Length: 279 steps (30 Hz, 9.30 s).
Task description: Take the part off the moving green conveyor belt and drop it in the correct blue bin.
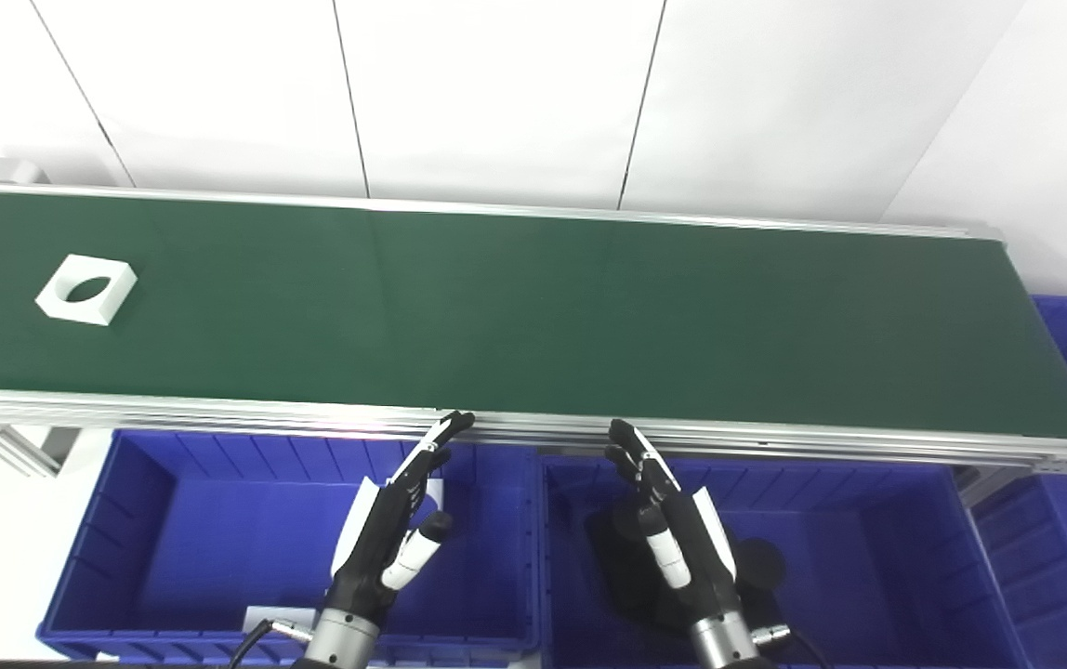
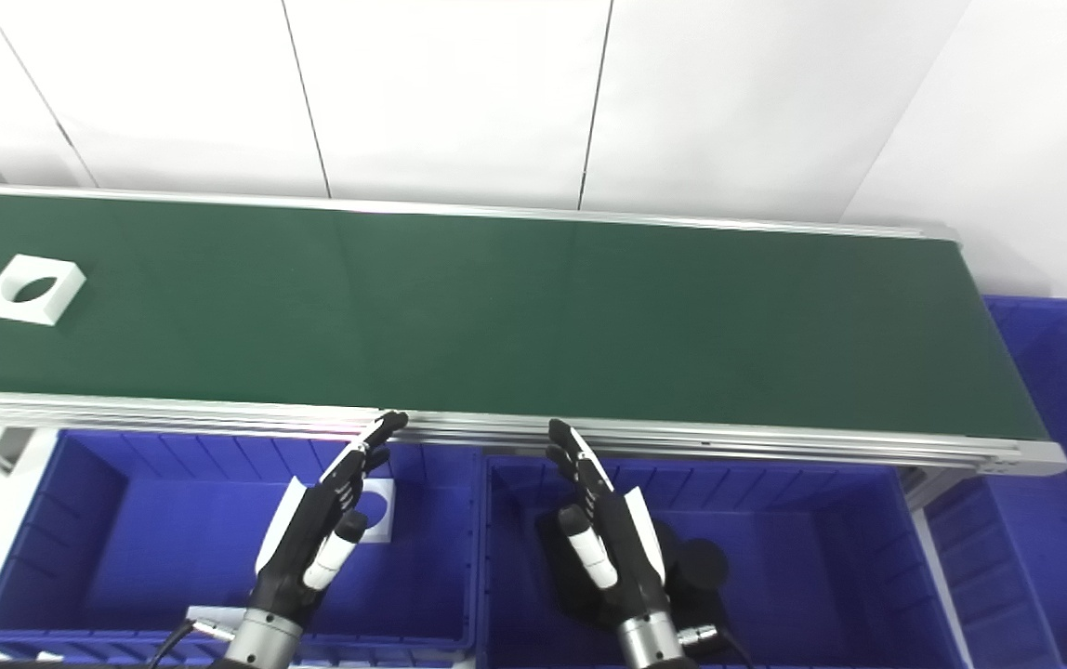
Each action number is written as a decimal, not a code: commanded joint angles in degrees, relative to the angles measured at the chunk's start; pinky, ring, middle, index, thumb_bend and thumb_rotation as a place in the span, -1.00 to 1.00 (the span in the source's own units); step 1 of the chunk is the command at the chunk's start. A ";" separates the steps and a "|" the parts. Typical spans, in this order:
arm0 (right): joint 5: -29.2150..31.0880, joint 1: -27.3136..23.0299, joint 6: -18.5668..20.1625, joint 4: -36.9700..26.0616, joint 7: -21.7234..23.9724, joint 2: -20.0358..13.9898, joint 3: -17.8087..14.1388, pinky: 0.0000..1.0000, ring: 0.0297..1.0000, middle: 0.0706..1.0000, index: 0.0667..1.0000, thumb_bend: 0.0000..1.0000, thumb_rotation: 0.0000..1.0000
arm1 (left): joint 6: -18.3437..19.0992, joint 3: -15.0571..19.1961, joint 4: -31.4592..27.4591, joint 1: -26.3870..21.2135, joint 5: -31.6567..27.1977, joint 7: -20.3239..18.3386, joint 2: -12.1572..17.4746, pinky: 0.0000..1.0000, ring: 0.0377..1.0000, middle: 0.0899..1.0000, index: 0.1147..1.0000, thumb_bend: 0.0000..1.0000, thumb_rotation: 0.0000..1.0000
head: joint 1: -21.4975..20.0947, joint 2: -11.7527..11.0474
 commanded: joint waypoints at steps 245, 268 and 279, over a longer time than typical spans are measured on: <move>2.15 -3.18 -3.15 6.91 0.61 2.59 -1.17 0.98 0.80 0.83 0.86 0.60 0.87 | 7.31 -10.01 41.63 -58.88 39.55 -1.29 7.41 0.26 0.51 0.58 0.53 0.96 -1.00 | 7.57 -10.66; 0.66 -3.46 -3.15 7.83 -3.54 4.15 2.51 0.85 0.74 0.82 0.83 0.60 0.81 | 9.10 -11.88 46.77 -62.19 42.97 1.91 0.70 0.19 0.45 0.57 0.54 0.98 -1.00 | 3.93 -10.48; -0.94 -3.02 -3.15 7.06 -8.63 4.76 7.33 0.74 0.71 0.81 0.82 0.65 0.79 | 12.30 -15.00 55.08 -64.37 44.88 6.19 -1.40 0.22 0.44 0.57 0.53 0.99 -1.00 | 0.87 -9.64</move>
